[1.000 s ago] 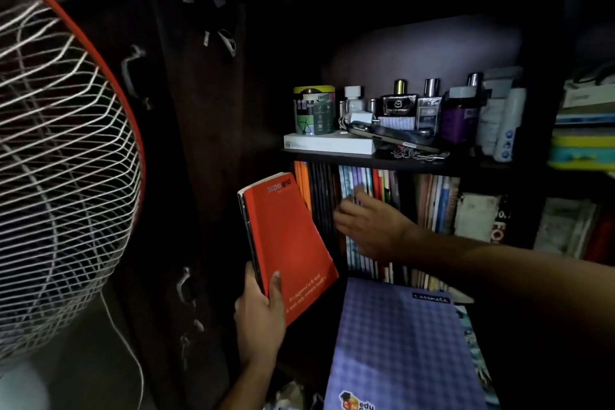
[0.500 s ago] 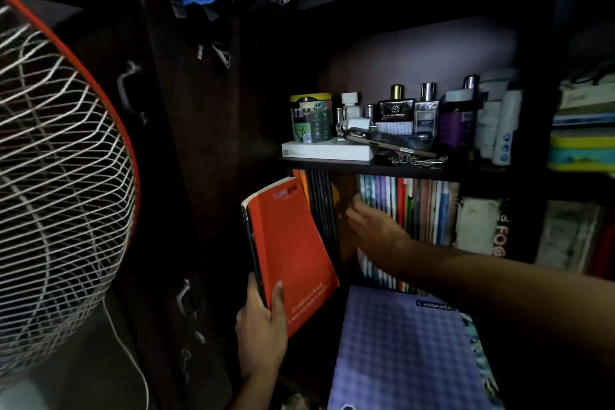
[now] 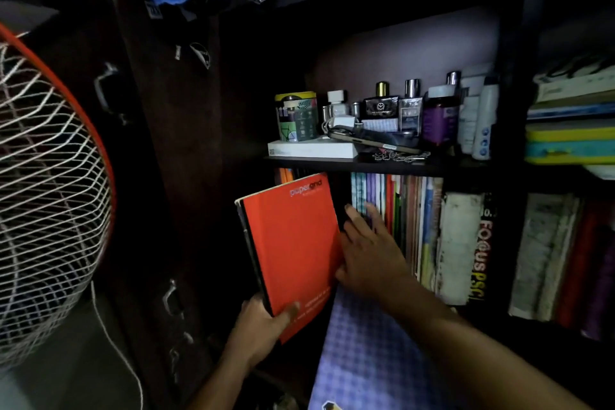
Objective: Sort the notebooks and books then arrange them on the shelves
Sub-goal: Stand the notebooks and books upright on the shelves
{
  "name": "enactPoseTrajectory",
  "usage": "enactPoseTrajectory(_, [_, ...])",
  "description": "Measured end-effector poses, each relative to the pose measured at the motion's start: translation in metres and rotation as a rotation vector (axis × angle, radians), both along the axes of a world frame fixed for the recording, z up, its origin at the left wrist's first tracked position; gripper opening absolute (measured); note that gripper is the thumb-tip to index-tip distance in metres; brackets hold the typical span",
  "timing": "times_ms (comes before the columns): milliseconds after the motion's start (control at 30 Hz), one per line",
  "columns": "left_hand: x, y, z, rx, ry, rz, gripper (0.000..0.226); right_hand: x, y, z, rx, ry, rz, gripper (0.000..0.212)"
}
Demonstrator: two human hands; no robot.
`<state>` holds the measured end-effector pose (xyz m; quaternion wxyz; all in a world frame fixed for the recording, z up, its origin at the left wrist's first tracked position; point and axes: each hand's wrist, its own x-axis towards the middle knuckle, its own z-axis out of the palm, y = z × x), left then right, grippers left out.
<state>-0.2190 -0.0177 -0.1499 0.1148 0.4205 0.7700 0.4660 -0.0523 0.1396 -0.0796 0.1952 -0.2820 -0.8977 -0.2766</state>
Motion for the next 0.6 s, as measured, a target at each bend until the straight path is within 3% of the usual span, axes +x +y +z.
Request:
enactPoseTrajectory(133, [-0.003,0.003,-0.002,-0.085,-0.034,-0.015,0.04,0.002,0.002,-0.031,-0.085,0.177,0.059,0.056])
enactPoseTrajectory(433, [0.026,0.016,0.002,-0.179,0.304,0.131,0.073,0.003,0.015,-0.048,-0.079,0.3,0.171,0.049])
enactPoseTrajectory(533, [0.042,0.045,0.011,-0.127,0.213,0.084,0.056,0.002,0.016,-0.051,-0.097,0.31,0.172,0.049])
enactPoseTrajectory(600, [0.051,0.069,0.013,-0.104,0.162,0.056,0.068,0.002,0.017,-0.052,-0.104,0.324,0.18,0.047])
